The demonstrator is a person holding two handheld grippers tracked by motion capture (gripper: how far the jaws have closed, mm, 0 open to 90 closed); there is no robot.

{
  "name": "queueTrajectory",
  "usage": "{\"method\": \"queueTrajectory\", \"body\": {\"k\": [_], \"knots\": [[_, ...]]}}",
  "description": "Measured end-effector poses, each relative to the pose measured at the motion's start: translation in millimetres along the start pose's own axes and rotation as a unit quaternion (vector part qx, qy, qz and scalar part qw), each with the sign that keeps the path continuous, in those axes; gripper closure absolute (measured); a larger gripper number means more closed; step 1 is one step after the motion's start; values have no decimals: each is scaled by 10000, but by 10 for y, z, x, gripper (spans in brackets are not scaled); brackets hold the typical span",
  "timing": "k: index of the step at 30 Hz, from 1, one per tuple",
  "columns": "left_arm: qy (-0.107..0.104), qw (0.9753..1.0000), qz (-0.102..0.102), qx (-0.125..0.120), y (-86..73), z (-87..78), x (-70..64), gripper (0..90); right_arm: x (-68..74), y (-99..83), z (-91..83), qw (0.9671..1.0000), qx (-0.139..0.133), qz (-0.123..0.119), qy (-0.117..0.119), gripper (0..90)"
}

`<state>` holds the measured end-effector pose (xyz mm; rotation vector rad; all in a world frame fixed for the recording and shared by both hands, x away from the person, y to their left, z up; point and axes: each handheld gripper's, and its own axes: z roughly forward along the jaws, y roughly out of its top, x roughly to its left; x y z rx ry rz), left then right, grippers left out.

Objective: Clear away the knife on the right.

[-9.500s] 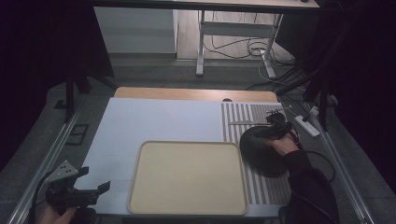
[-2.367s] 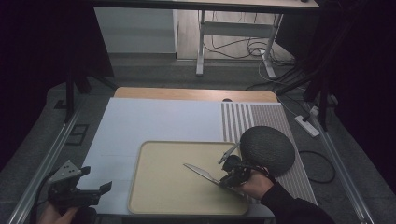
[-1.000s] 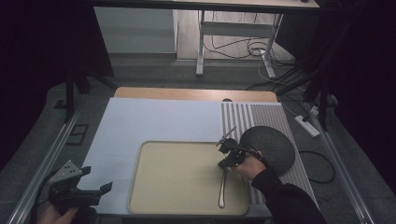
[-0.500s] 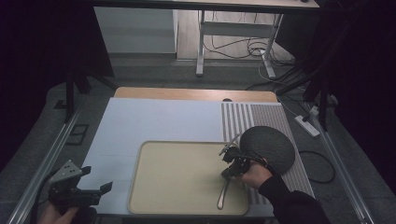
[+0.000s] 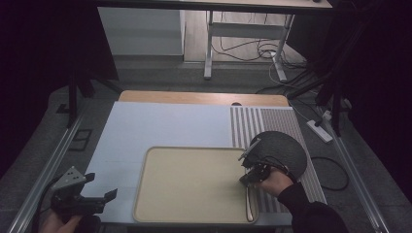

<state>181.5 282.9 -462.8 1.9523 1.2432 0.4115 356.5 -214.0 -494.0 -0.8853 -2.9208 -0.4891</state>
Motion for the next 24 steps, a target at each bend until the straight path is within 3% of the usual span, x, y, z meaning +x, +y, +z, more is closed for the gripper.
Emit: {"method": "queueTrajectory", "body": {"k": [7, 24], "knots": [[3, 10000, 5, 2, 0, 1, -2, 31, -2, 30, -41, 9995, -270, 165, 45, 809], [7, 10000, -5, 0, -1, 1, -1, 31, 101, -1, -280, 9952, -901, 150, -362, 419]]}}
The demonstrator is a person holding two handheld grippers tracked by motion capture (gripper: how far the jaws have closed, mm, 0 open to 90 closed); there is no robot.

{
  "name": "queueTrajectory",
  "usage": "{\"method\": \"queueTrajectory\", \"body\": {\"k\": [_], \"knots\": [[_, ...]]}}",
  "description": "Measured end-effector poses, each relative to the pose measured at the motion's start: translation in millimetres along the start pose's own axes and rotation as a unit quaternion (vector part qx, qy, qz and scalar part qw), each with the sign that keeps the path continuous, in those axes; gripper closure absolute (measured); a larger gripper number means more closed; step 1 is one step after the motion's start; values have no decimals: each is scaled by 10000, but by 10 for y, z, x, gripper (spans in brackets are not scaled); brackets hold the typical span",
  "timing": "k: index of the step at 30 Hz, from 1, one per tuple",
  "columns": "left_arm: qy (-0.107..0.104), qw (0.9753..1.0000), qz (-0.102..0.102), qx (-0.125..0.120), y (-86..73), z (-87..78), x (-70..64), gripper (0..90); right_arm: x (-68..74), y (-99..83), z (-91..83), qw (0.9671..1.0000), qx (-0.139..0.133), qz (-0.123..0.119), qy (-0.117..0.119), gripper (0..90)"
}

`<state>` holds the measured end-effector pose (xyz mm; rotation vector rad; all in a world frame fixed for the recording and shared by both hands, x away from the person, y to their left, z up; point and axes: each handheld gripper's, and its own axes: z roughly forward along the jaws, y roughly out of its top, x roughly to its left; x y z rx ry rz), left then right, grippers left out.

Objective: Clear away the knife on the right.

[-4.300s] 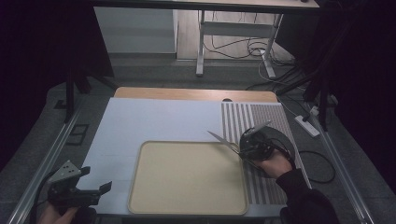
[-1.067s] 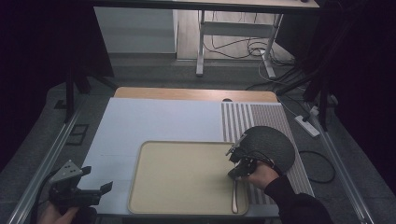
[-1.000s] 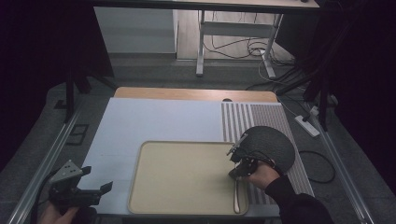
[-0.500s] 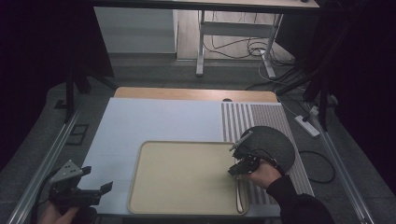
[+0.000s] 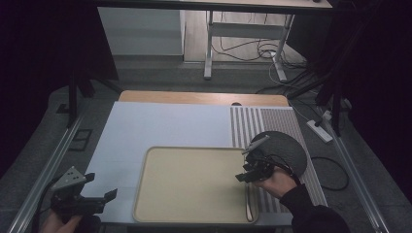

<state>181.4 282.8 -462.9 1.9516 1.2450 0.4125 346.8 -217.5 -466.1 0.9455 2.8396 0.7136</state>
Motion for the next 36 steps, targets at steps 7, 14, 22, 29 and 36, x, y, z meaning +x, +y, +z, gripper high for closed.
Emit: {"method": "queueTrajectory", "body": {"k": [7, 14, 22, 29, 36], "knots": [[-2, 10000, 16, 15, 2, 3, -4, 32, 15, -36, -106, 9996, -213, -2, -184, 269], [-2, 10000, 19, 16, 2, 3, -4, 32, 41, -70, -131, 9993, -240, 14, -274, 189], [0, 10000, 18, 11, 1, 2, -4, 32, 61, -136, -199, 9982, -483, 37, -350, 112], [2, 10000, 19, 12, 1, 1, -4, 31, 27, -243, -230, 9973, -560, 145, -448, 30], [1, 10000, 27, 15, 2, 3, -6, 31, -18, -370, -291, 9956, -677, 291, -570, 0]]}}
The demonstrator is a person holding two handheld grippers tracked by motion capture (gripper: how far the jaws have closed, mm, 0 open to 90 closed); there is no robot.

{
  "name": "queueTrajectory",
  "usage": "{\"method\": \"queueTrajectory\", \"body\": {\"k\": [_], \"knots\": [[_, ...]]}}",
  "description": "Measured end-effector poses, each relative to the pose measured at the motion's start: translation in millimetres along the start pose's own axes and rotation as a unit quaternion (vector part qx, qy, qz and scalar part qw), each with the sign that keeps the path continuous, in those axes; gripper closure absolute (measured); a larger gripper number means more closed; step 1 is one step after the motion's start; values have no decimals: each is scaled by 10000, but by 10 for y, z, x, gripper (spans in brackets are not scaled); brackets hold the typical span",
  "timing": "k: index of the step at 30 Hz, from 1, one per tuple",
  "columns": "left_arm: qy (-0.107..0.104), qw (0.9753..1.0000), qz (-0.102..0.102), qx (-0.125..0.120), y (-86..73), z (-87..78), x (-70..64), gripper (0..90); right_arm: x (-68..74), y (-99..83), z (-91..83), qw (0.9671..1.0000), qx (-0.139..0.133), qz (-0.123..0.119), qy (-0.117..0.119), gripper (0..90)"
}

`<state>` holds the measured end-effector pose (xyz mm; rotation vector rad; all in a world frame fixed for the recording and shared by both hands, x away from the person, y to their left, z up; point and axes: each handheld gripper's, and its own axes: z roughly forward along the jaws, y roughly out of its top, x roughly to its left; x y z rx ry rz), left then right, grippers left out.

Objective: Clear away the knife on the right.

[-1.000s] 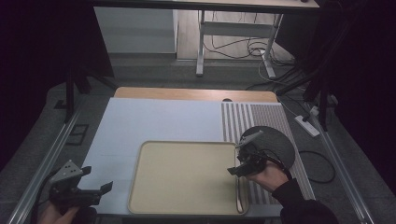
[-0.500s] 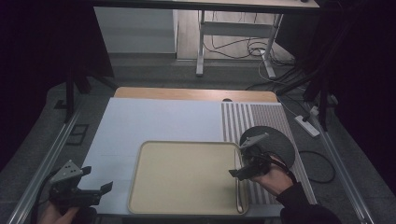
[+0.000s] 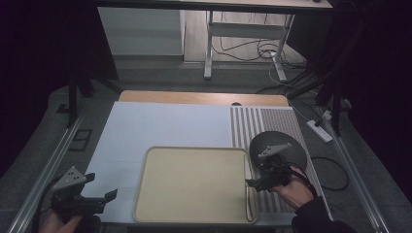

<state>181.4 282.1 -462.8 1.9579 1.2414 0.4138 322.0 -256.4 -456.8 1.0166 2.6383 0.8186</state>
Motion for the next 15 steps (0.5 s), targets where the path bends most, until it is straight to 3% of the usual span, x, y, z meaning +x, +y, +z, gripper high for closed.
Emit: {"method": "queueTrajectory", "body": {"k": [15], "knots": [[1, 10000, -4, 3, 0, 1, 0, 32, -47, -118, -78, 9999, -94, 121, -26, 0]]}}
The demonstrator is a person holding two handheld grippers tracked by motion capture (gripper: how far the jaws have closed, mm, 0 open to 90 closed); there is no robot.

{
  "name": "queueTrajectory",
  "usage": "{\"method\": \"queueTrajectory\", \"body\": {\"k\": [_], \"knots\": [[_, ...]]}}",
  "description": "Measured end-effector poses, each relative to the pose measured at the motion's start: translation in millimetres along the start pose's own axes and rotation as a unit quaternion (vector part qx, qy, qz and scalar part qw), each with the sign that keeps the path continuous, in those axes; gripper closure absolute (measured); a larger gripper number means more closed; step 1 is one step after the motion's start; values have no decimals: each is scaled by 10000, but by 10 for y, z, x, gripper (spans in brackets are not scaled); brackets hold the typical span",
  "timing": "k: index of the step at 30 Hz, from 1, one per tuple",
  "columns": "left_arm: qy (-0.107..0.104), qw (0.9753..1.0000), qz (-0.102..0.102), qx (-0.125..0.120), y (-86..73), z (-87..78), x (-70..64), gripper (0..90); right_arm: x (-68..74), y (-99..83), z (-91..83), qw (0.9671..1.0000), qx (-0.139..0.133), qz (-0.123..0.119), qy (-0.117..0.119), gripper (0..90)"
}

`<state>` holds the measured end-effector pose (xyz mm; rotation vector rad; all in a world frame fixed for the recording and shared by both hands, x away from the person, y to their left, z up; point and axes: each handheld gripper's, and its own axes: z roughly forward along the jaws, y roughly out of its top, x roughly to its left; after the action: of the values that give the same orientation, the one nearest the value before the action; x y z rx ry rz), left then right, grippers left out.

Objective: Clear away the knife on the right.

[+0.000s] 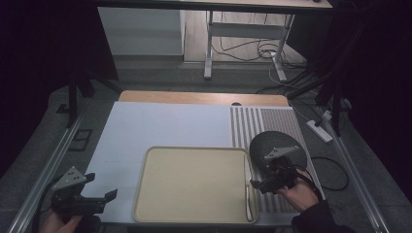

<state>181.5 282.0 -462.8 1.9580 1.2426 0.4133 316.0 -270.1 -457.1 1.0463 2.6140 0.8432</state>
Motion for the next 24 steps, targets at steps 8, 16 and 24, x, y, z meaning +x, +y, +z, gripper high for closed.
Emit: {"method": "queueTrajectory", "body": {"k": [8, 16, 24], "knots": [[1, 10000, 0, -1, 0, 0, 0, 32, -13, -60, -50, 9999, -11, 81, -65, 0], [3, 10000, -1, 0, -1, 0, 0, 31, -41, -144, -130, 9996, -64, 220, -163, 0], [5, 10000, -6, 3, -1, 0, 1, 31, -71, -243, -237, 9985, -191, 423, -285, 0]]}}
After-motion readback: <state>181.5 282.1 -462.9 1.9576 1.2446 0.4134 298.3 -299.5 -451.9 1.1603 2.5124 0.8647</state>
